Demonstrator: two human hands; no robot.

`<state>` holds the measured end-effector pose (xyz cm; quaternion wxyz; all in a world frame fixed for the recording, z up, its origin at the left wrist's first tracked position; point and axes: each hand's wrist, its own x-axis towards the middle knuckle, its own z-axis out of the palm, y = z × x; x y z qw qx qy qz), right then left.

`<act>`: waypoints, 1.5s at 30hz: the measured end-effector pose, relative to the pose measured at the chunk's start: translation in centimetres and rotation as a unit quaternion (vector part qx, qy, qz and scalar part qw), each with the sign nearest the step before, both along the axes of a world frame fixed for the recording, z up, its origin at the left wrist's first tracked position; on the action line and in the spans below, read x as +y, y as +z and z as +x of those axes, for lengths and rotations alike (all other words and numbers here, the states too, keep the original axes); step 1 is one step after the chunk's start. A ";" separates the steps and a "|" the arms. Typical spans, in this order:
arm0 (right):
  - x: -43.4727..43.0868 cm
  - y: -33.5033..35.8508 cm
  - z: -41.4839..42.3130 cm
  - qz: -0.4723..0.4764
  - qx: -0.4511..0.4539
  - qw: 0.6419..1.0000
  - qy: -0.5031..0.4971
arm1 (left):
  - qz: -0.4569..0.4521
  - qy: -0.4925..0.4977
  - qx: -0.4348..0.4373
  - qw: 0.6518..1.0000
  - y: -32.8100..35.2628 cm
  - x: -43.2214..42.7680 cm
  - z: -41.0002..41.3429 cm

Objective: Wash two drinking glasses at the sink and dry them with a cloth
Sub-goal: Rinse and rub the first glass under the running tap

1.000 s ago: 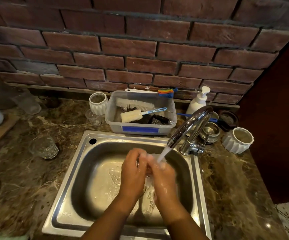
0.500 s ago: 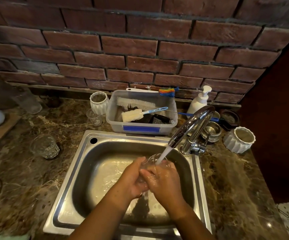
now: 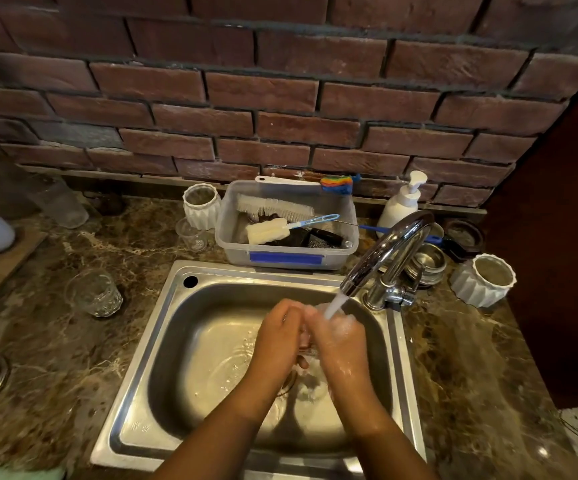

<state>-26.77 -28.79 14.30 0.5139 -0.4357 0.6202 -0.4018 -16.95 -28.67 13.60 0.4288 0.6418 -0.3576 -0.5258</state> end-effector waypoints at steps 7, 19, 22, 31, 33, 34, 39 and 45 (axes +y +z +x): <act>0.7 -1.5 -0.2 -0.139 0.293 0.927 0.186 | 0.210 0.126 0.311 0.918 0.4 -0.1 0.8; -0.7 -0.1 -0.1 0.162 -0.154 0.974 -0.024 | -0.143 -0.070 -0.239 0.958 -0.6 -0.3 0.9; -0.1 -0.2 -0.3 -0.045 0.064 0.994 0.075 | 0.099 0.034 0.083 0.991 1.0 -0.5 0.0; 0.5 -0.9 0.1 -0.005 0.001 0.998 0.058 | 0.030 0.084 -0.005 0.996 0.6 -0.3 -0.1; 0.3 -0.8 0.2 0.154 -0.202 0.967 -0.014 | -0.115 0.014 -0.145 0.983 0.4 0.3 0.0; 0.2 -0.5 -0.1 0.220 -0.292 0.930 -0.033 | -0.168 -0.039 -0.222 0.960 0.3 0.4 0.3; 0.0 -0.8 -1.0 0.239 -0.311 0.919 -0.039 | -0.168 -0.147 -0.313 0.923 0.2 -0.1 0.6; 1.1 -1.1 -0.1 -0.118 0.150 0.976 0.102 | 0.139 0.077 0.193 0.968 1.5 0.2 -0.2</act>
